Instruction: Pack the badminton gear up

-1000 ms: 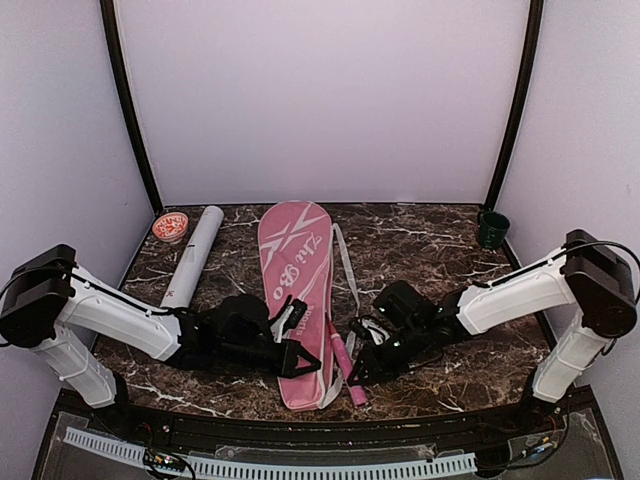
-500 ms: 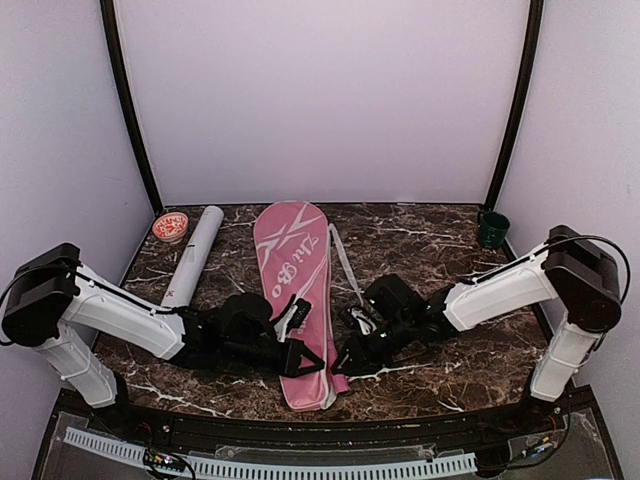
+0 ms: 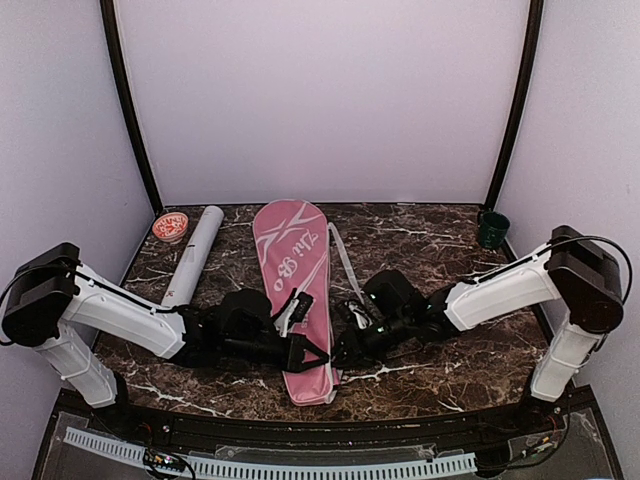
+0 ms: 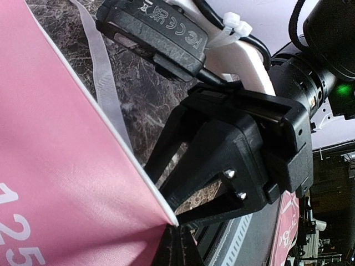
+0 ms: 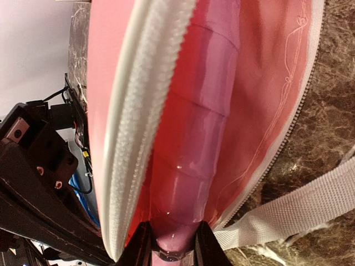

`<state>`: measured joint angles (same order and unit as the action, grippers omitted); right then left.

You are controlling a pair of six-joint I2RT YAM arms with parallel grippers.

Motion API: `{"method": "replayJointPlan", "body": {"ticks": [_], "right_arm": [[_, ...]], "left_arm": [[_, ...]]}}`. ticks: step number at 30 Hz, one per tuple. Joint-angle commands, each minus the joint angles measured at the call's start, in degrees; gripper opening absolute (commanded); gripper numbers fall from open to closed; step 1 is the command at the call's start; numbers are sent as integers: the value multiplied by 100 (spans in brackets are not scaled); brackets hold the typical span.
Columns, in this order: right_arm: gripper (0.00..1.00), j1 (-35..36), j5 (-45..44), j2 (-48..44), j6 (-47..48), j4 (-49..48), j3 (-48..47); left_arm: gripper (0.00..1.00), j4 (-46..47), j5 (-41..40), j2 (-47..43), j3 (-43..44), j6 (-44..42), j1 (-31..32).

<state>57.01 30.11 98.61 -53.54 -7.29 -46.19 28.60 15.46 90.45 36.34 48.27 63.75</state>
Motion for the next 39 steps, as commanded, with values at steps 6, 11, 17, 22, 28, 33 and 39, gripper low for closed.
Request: {"method": "replayJointPlan", "body": {"ticks": [6, 11, 17, 22, 28, 33, 39], "right_arm": [[0, -1, -353, 214, -370, -1622, -162], [0, 20, -215, 484, -628, -2187, -78], [0, 38, -139, 475, -841, -2418, -277], [0, 47, -201, 601, -832, -2284, -217], [0, 47, -244, 865, -793, -2363, -144], [0, 55, -134, 1099, -845, -2581, -159], [0, 55, -86, 1210, -908, -2716, -172]], "left_arm": [[0, 508, 756, -32, 91, -61, 164], [0, 753, 840, 11, 37, -2, 164], [0, 965, 874, 34, -39, 98, 164], [0, 953, 774, -61, -123, 94, 148], [6, -1175, -549, -745, 175, -289, 153], [10, -3235, -1902, -930, 751, -392, 156], [16, -3753, -1707, -176, 1292, -258, 177]]}}
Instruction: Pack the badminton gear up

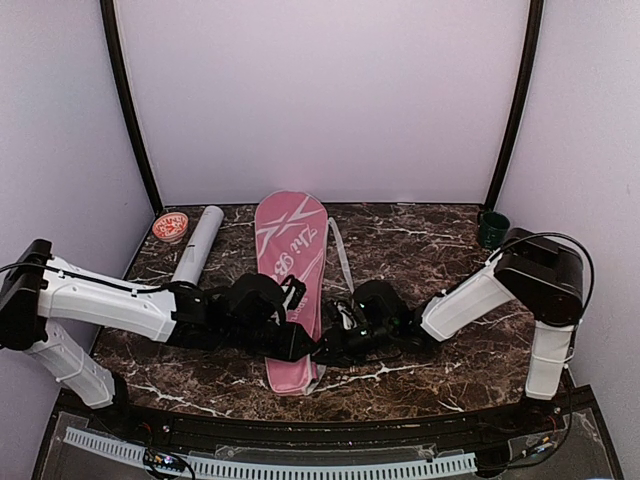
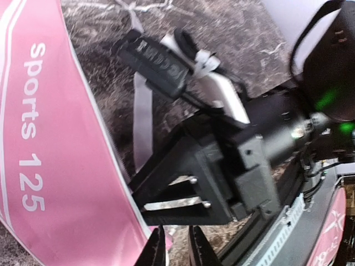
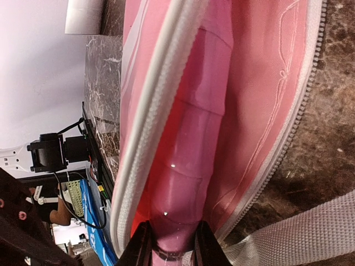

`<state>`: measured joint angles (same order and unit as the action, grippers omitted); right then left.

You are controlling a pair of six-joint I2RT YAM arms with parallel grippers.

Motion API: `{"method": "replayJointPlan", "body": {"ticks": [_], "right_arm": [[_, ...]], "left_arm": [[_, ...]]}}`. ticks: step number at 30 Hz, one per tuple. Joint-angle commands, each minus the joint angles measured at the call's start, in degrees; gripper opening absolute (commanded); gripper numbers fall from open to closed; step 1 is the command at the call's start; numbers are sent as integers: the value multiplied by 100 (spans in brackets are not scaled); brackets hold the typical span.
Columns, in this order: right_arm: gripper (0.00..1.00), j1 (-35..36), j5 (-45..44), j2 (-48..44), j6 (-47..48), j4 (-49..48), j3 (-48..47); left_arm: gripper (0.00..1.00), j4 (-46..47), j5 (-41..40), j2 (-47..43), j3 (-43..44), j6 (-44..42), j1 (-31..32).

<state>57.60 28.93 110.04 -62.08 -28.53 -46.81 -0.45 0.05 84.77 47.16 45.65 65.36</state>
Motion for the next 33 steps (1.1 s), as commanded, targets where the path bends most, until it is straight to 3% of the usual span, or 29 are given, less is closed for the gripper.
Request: {"method": "replayJointPlan", "body": {"ticks": [1, 7, 13, 15, 19, 26, 33], "right_arm": [[0, -4, 34, 68, -53, -592, -102], [0, -6, -2, 91, -31, -609, -38], [0, -4, 94, 249, -120, -972, 93], [0, -13, 127, 286, -135, -1094, 128], [0, -12, 225, 340, -176, -1321, 181], [0, -12, 344, 378, -396, -1883, 136], [0, -12, 494, 163, -494, -2035, 40]], "left_arm": [[16, -824, -141, 488, 250, 24, 32], [24, -879, -106, 730, 411, 38, 82], [25, -1062, -52, 912, 567, 47, 82], [21, -1094, -32, 954, 591, 45, 80], [0, -921, 66, 935, 524, 19, 82], [0, 242, 974, 599, 171, -229, 91], [0, 832, 1484, 327, -195, -172, 86]]}}
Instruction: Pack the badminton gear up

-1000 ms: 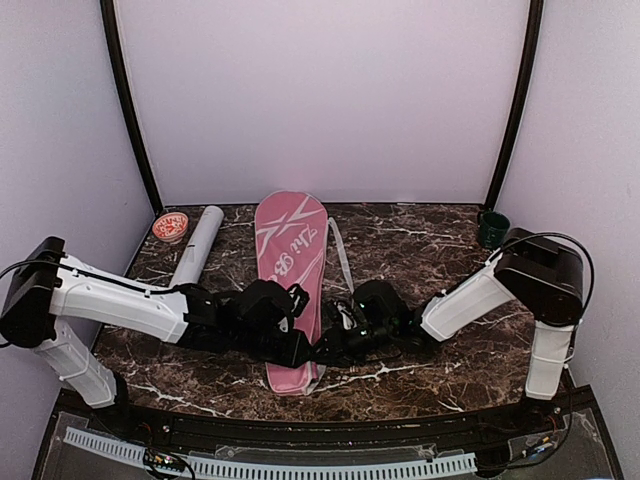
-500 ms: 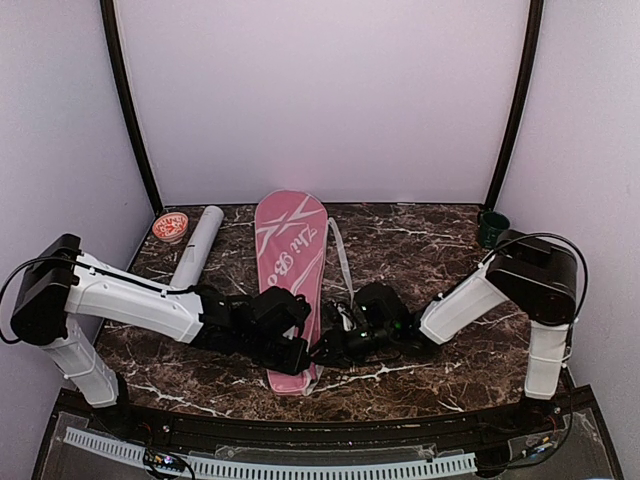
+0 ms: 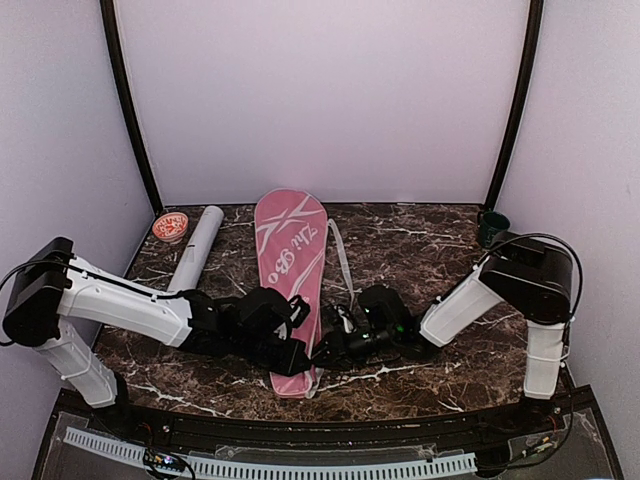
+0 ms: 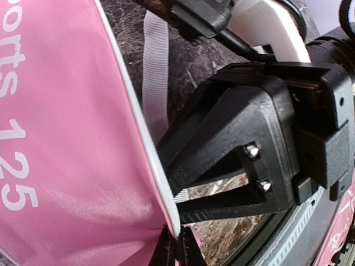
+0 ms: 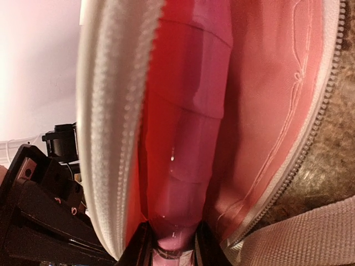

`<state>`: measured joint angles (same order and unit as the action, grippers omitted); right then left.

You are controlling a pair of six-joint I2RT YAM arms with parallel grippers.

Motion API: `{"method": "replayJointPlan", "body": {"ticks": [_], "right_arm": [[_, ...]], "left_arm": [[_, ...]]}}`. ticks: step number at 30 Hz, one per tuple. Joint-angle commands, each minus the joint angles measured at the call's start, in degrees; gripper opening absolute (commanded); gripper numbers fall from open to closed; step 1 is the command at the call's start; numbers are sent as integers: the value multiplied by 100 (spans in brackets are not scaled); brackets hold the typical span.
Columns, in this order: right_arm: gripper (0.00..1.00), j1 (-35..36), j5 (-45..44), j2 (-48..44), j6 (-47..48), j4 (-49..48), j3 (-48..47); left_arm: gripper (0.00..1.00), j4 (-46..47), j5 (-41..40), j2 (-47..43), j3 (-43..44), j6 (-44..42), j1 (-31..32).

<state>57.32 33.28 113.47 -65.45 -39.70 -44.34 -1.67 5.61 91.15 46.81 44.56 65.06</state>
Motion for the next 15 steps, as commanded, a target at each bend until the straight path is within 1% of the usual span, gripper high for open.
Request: {"method": "replayJointPlan", "body": {"ticks": [1, 6, 7, 8, 9, 12, 14, 15], "right_arm": [[0, 16, 55, -254, -134, -861, -201], [0, -10, 6, -490, 67, -641, -221], [3, 4, 4, -430, 122, -527, -319], [3, 21, 67, -323, 178, -415, -446], [3, 31, 132, -188, 142, -524, -498], [9, 34, 274, 96, -317, -1250, -283], [18, 38, 293, 152, -345, -1344, -181], [20, 42, 301, 136, -345, -1378, -125]], "left_arm": [[0, 1019, 978, -323, -216, -39, 113], [0, 1376, 1289, -385, -351, 27, 108], [0, 1436, 1334, -395, -355, 8, 107], [0, 1519, 1372, -404, -364, -6, 112], [0, 1534, 1387, -410, -358, -12, 106], [0, 1540, 1436, -418, -361, -54, 101], [0, 1690, 1470, -471, -476, -2, 80], [0, 1759, 1473, -497, -543, 27, 59]]}}
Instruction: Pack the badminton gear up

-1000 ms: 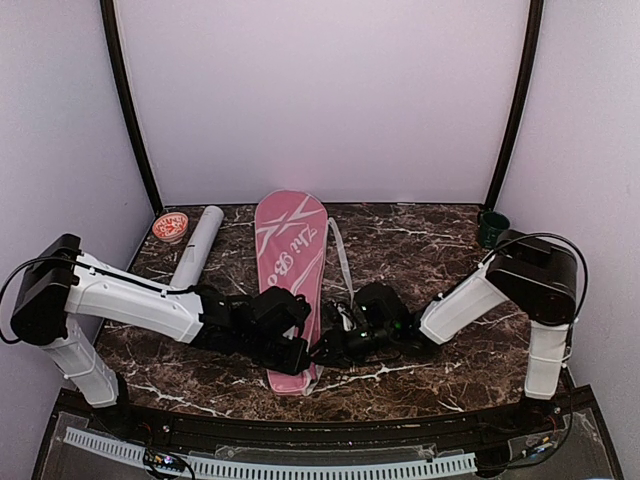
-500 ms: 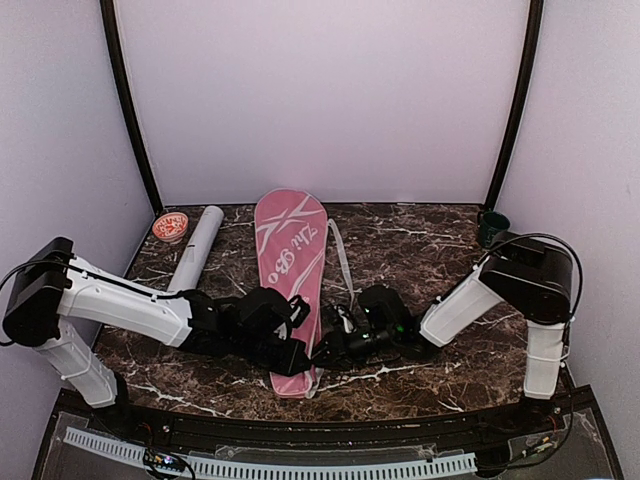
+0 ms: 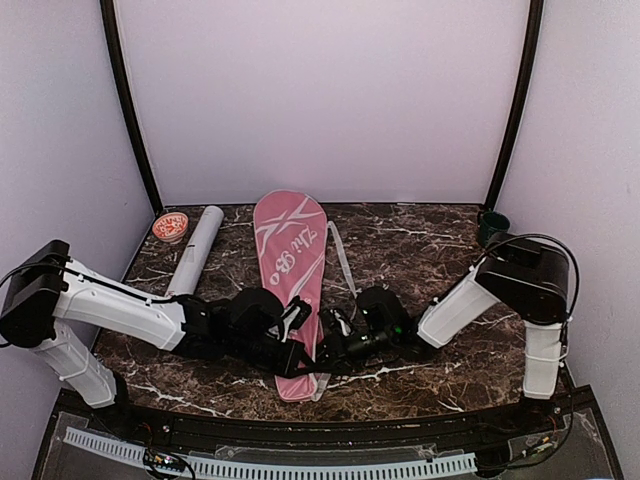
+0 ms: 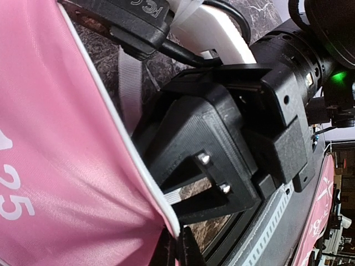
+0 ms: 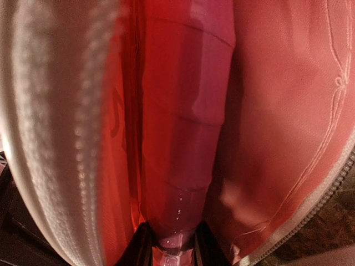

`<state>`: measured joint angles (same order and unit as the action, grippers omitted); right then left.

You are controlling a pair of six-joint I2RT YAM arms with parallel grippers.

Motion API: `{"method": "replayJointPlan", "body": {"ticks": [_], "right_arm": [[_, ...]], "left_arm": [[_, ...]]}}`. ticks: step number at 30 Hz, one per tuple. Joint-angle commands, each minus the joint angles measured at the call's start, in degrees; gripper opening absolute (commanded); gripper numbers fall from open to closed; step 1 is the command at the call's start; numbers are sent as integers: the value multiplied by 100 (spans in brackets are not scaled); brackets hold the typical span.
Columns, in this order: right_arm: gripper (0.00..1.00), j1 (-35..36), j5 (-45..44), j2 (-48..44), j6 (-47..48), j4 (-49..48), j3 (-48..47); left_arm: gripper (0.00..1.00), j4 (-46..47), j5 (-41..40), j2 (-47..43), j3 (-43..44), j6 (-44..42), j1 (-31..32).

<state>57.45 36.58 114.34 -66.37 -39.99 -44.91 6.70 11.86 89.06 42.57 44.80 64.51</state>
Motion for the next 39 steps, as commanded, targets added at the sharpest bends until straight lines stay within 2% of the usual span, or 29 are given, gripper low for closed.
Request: {"method": "replayJointPlan", "body": {"ticks": [1, 6, 14, 20, 22, 25, 27, 34, 39], "right_arm": [[22, 29, -21, 3, -222, -1318, -26], [37, 24, -97, -440, 303, -565, -5], [39, 29, -263, -1068, 1028, 788, 12], [40, 28, -642, -1583, 1781, 2297, -72], [49, 29, -669, -1658, 1909, 2576, -76], [50, 29, -666, -1692, 1927, 2555, 40], [47, 29, -565, -1640, 1899, 2471, 64], [12, 65, -307, -1485, 1683, 2143, 218], [9, 147, -268, -1147, 1530, 1925, 200]], "left_arm": [[0, 944, 845, -307, -166, 6, 100], [0, 886, 812, -326, -217, -39, 70], [0, 627, 627, -328, -233, -95, 53], [0, 564, 625, -293, -259, -124, 53], [0, 554, 641, -269, -243, -162, 53], [0, 565, 674, -202, -186, -198, 50], [0, 577, 693, -158, -171, -207, 52], [0, 603, 698, -95, -96, -234, 53], [0, 708, 737, -14, -58, -251, 53]]}}
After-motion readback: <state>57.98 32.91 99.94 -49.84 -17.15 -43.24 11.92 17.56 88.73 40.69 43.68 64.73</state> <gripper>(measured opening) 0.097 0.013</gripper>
